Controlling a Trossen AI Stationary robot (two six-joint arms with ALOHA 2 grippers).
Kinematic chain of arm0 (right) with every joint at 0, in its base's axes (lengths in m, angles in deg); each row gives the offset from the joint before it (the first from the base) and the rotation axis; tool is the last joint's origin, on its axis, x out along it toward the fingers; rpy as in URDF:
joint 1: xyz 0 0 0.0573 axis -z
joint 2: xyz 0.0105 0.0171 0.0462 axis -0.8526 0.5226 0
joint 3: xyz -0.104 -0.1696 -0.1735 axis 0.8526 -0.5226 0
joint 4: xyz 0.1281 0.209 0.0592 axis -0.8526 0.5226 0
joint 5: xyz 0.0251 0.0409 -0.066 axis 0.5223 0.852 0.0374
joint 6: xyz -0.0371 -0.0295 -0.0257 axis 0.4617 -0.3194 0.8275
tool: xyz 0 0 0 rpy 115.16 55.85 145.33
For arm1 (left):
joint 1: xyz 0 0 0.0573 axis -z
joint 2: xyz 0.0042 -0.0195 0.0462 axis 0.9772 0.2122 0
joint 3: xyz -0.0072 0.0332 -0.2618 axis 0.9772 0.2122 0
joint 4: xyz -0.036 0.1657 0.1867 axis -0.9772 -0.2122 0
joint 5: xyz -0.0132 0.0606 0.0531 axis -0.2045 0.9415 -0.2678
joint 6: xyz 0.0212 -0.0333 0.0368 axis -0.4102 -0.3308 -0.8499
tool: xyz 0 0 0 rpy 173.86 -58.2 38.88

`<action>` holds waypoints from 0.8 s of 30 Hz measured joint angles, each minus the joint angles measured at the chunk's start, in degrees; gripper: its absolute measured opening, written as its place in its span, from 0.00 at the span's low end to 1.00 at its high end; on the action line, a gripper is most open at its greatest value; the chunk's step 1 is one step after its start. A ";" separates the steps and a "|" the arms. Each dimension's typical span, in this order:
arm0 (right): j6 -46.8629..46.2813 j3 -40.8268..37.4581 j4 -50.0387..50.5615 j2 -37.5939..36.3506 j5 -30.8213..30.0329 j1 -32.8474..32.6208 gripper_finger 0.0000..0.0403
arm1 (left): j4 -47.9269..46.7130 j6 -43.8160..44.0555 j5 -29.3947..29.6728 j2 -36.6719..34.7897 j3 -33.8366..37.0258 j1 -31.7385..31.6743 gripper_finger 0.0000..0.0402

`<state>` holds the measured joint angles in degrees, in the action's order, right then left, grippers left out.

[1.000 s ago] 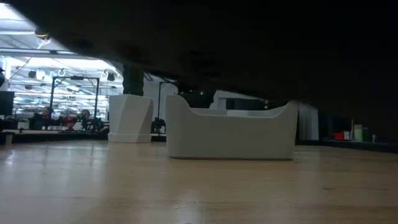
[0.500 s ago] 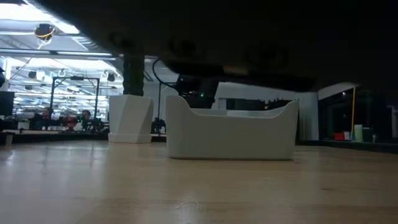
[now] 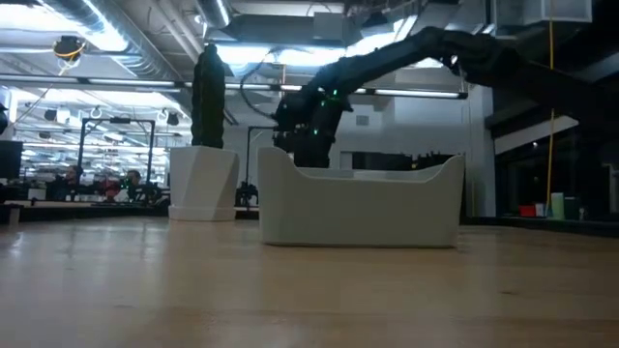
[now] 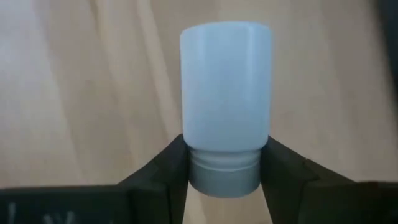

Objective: Pick and place pill bottles into a basket
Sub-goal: Put the white pill bottle into the gray bin

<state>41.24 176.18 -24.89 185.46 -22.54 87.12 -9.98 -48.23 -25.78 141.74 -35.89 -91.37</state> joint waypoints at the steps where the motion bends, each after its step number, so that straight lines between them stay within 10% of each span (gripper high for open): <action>1: 0.02 0.00 0.04 -0.85 -0.43 -0.10 0.38 | 0.00 -0.01 0.00 0.00 0.00 -0.01 0.57; 24: -5.06 0.15 19.35 -29.06 -15.57 -5.12 0.38 | -10.31 -8.14 -1.54 -0.01 0.00 2.66 0.67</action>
<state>36.18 176.33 -5.54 156.41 -38.11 82.00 -20.29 -56.37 -27.31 141.73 -35.89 -88.71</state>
